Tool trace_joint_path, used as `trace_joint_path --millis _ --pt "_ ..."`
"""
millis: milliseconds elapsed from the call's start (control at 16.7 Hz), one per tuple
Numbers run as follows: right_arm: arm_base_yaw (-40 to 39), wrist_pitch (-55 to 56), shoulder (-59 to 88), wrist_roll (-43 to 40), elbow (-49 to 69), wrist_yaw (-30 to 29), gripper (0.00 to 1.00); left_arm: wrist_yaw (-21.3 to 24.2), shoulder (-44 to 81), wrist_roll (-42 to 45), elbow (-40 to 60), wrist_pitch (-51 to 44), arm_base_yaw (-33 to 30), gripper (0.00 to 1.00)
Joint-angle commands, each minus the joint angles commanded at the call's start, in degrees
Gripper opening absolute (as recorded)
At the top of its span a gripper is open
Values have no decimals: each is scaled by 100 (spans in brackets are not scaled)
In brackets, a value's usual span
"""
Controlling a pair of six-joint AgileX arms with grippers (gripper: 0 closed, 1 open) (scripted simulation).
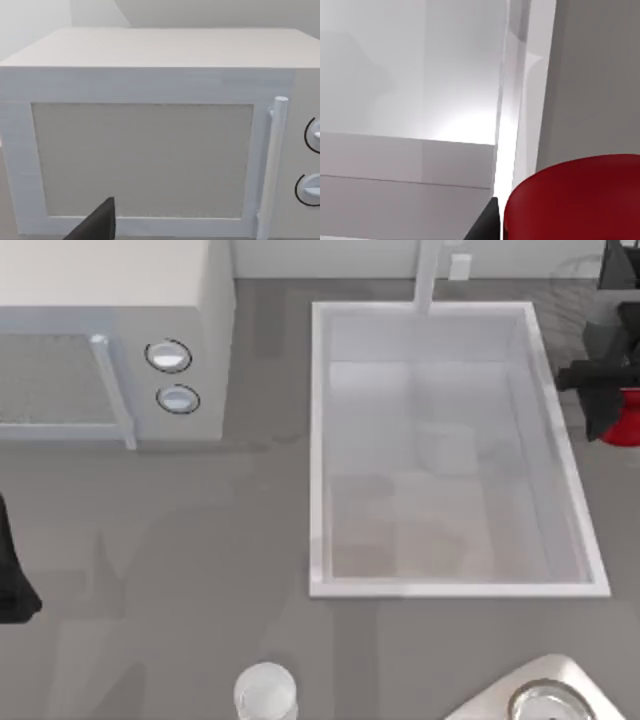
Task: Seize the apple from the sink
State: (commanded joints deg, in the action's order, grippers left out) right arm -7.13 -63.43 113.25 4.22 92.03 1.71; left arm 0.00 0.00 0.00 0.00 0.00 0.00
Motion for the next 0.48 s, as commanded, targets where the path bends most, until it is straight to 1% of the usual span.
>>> trace_joint_path --millis 240,480 --pt "272 635 54 -56 -820 -89 0 0 0 0 0 0 0 100" --pt "528 634 31 -143 -1137 -178 0 0 0 0 0 0 0 100"
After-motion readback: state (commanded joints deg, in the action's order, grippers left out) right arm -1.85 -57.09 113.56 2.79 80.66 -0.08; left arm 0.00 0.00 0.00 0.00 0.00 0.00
